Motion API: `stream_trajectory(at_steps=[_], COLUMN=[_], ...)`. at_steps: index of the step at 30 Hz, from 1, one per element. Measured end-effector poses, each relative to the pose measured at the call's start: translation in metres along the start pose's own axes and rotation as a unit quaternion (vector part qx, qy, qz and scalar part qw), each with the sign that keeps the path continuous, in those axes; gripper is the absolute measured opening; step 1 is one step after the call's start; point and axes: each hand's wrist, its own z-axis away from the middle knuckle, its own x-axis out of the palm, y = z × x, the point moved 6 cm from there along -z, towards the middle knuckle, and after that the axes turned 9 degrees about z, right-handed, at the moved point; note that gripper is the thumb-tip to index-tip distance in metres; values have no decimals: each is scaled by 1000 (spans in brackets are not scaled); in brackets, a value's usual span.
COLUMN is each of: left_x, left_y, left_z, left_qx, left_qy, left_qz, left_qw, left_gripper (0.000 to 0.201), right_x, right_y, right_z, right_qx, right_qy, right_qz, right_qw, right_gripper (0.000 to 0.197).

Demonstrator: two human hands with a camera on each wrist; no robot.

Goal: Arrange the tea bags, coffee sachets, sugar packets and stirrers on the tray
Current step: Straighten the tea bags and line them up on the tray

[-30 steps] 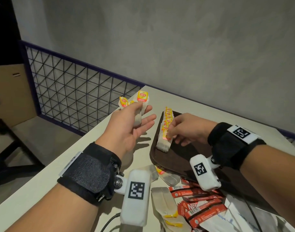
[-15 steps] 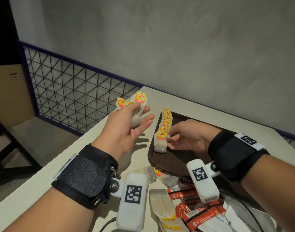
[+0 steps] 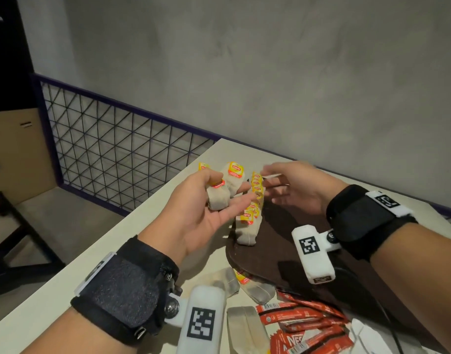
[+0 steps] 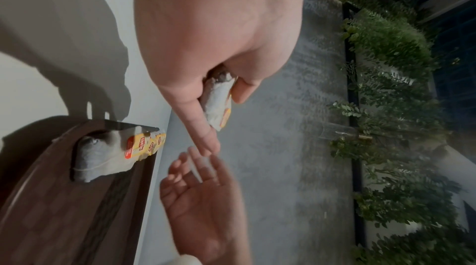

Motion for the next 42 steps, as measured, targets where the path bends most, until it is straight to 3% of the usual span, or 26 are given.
stream_trajectory(at_steps=[3, 7, 9, 15, 19, 22, 25, 27, 35, 40, 42], left_x=[6, 11, 13, 15, 18, 15, 13, 17, 22, 22, 22], left_y=[-9, -17, -17, -15, -13, -15, -17, -20, -29, -30, -29], left_z=[2, 8, 10, 11, 13, 9, 9, 11, 19, 17, 17], left_qx=[-37, -78, -84, -87, -66, -64, -68, -77, -131, -115, -103], left_qy=[-37, -78, -92, -116, -105, -99, -95, -116, -186, -194, -191], left_qz=[-17, -27, -33, -5, -7, 5, -11, -2, -21, -48, -54], left_qw=[999, 993, 992, 990, 992, 993, 993, 990, 974, 973, 975], left_gripper=[39, 42, 43, 60, 58, 77, 66, 58, 64, 70, 62], right_x=[8, 20, 18, -8, -24, -22, -5, 9, 28, 29, 30], right_y=[-20, -33, -34, -36, -49, -62, -65, -62, -59, -50, -47], right_z=[25, 52, 54, 57, 75, 96, 112, 113, 94, 92, 92], right_qx=[-40, -98, -122, -160, -199, -245, -254, -256, -271, -247, -239], right_qy=[-82, -119, -90, 52, 80, 11, -107, -146, -12, 4, 3], right_qz=[17, 59, 72, 115, 112, 138, 216, 255, 364, 354, 350], right_qw=[996, 986, 986, 979, 970, 959, 937, 921, 891, 902, 906], right_gripper=[34, 10, 2, 4, 8, 11, 23, 25, 41, 33, 31])
